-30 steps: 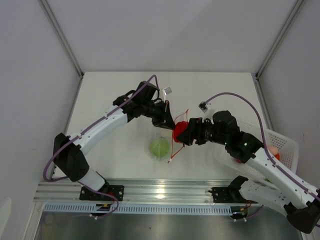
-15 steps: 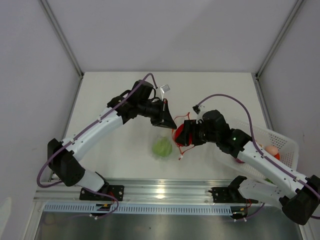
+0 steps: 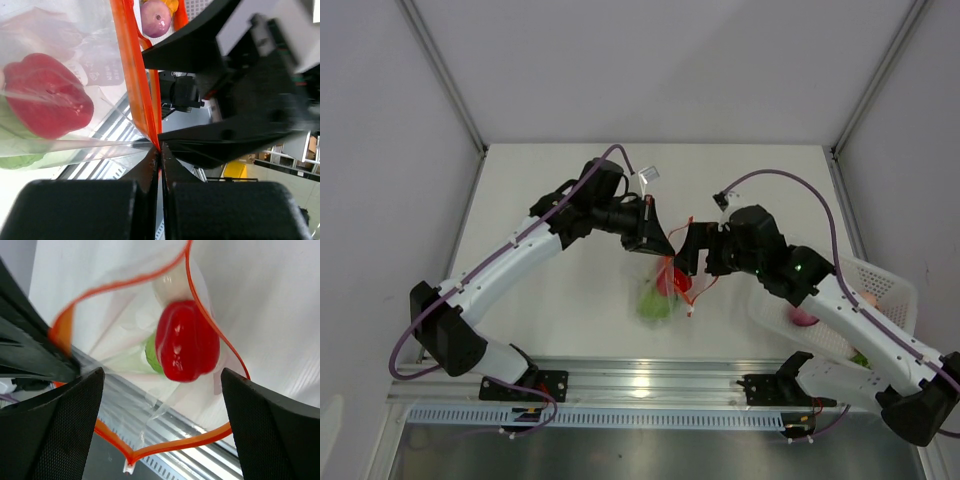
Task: Place the food in the zip-top bag and seal the zipper
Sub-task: Place the fake vegetable in the zipper food storage bag, then pick up the fake vegetable from the bin.
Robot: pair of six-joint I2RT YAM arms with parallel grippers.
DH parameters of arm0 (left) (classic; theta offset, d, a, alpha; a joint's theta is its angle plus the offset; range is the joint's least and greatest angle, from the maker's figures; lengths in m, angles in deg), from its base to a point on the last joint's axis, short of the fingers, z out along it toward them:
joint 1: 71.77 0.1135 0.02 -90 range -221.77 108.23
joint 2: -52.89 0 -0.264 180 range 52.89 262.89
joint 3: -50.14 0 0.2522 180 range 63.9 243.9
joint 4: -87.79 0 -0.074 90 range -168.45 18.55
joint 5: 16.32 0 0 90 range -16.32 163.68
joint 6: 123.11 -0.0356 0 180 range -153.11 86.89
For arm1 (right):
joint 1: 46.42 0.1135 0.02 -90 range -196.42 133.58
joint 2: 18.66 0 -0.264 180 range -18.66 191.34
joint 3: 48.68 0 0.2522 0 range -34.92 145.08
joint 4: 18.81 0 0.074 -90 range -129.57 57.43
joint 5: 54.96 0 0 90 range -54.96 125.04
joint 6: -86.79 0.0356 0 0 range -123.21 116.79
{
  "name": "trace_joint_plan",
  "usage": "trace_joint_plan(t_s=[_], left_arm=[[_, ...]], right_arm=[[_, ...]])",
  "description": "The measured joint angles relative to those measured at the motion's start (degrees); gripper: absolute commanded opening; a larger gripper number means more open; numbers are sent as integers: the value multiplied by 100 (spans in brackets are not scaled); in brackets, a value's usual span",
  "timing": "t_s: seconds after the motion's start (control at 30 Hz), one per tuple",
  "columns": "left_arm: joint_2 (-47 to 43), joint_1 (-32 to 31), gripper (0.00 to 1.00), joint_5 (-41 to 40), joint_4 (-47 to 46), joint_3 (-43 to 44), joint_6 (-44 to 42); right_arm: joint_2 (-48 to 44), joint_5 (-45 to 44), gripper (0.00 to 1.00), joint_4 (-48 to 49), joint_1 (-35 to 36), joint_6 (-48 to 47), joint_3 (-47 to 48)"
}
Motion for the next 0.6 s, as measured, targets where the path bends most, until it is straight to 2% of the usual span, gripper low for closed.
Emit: trace_joint_plan(t_s=[0.23, 0.33, 0.43, 0.6], left_arm=[[15, 0, 1, -4, -105, -2, 37], [52, 0, 0, -2, -142, -2, 39], [109, -2, 1, -2, -201, -11, 39], [190, 0, 1, -2, -249, -13, 39]], right_arm=[[-426, -780, 100, -640, -48, 310, 662], [-741, -1143, 99, -1167, -435, 520, 988], [-732, -1329, 99, -1729, -1506, 691, 1600], [-245, -940, 99, -2424, -4325, 734, 1969]])
